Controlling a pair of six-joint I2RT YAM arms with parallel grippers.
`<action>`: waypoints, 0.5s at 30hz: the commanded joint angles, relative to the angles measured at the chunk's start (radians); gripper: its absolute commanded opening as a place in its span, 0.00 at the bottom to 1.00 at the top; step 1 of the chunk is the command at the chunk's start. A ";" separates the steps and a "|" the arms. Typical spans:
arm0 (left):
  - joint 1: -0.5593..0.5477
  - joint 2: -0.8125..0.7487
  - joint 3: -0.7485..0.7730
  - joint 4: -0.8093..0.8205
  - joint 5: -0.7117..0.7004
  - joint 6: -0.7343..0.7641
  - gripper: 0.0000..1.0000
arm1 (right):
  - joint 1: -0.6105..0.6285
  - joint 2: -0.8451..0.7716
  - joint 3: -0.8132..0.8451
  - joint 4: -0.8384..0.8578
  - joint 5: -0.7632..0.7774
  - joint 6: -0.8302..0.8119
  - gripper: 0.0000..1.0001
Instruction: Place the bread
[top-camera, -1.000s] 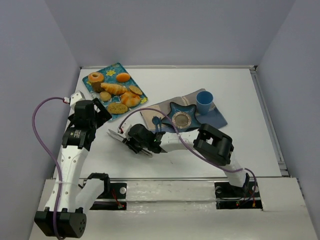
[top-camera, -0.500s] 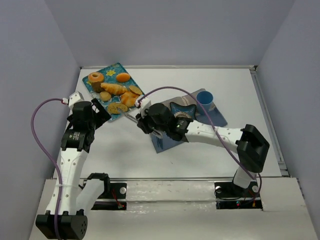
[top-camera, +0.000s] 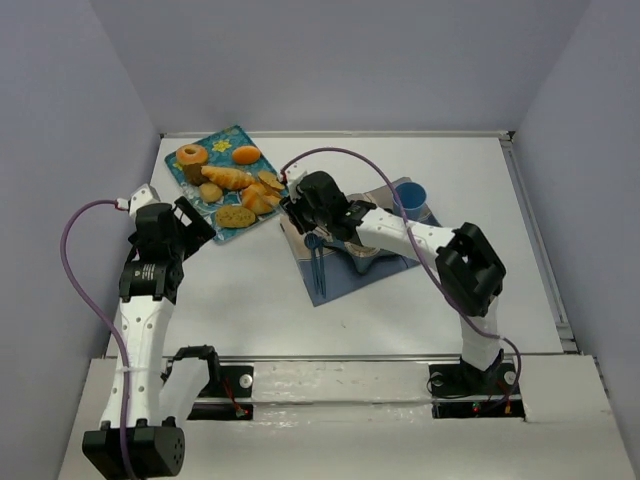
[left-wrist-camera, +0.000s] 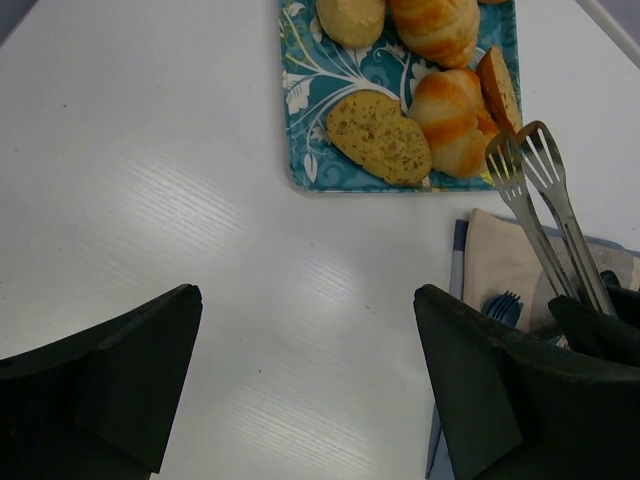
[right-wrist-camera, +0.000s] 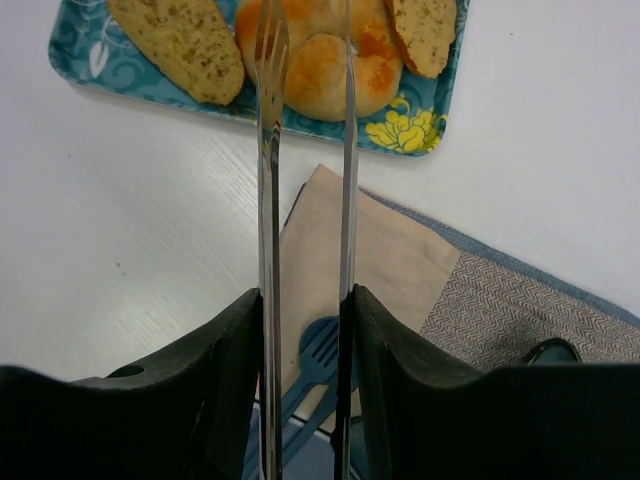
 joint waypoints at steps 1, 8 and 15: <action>0.017 0.001 -0.014 0.044 0.050 0.030 0.99 | -0.032 0.058 0.125 -0.036 0.046 -0.133 0.47; 0.044 0.026 -0.022 0.049 0.083 0.044 0.99 | -0.041 0.152 0.278 -0.092 0.056 -0.197 0.47; 0.061 0.041 -0.022 0.053 0.096 0.050 0.99 | -0.061 0.233 0.384 -0.106 0.074 -0.219 0.48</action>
